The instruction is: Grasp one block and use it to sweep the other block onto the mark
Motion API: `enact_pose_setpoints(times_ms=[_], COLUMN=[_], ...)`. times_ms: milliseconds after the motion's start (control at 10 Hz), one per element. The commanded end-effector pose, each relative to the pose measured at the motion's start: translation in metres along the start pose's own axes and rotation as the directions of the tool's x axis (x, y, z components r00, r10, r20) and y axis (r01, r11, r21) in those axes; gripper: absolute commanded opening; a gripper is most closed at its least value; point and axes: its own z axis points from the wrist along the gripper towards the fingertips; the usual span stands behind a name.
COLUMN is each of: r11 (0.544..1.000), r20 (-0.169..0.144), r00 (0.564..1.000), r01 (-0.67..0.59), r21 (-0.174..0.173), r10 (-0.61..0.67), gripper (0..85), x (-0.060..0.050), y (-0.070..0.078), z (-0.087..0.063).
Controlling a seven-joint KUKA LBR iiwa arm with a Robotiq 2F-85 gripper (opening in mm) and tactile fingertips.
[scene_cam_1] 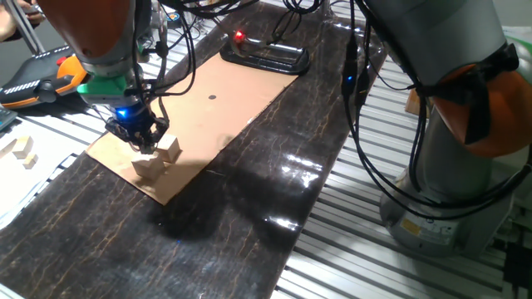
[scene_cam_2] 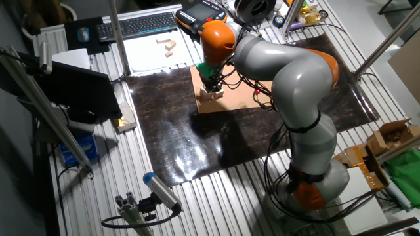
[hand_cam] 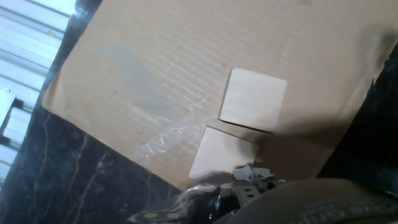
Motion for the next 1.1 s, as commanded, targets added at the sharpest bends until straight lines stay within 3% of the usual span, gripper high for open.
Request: enact_pose_setpoints(times_ms=[0,200,500,700,800,1000], r11=[1.0,1.0,0.999,0.995,0.992,0.99], r20=[0.0,-0.002,0.038,0.028,0.052,0.045], r00=[1.0,1.0,0.999,0.995,0.991,0.989], r01=[0.0,0.014,-0.004,-0.097,-0.126,-0.14], r21=[0.0,0.006,0.043,0.017,0.031,0.028], r10=[0.0,-0.014,0.002,0.097,0.124,0.138], gripper=[0.7,0.7,0.7,0.7,0.7,0.7], x=[-0.0002,-0.0011,-0.0011,-0.0011,-0.0011,-0.0013], y=[-0.0001,-0.0013,-0.0013,-0.0013,-0.0013,-0.0003], z=[0.0,-0.0013,-0.0013,-0.0013,-0.0013,-0.0012])
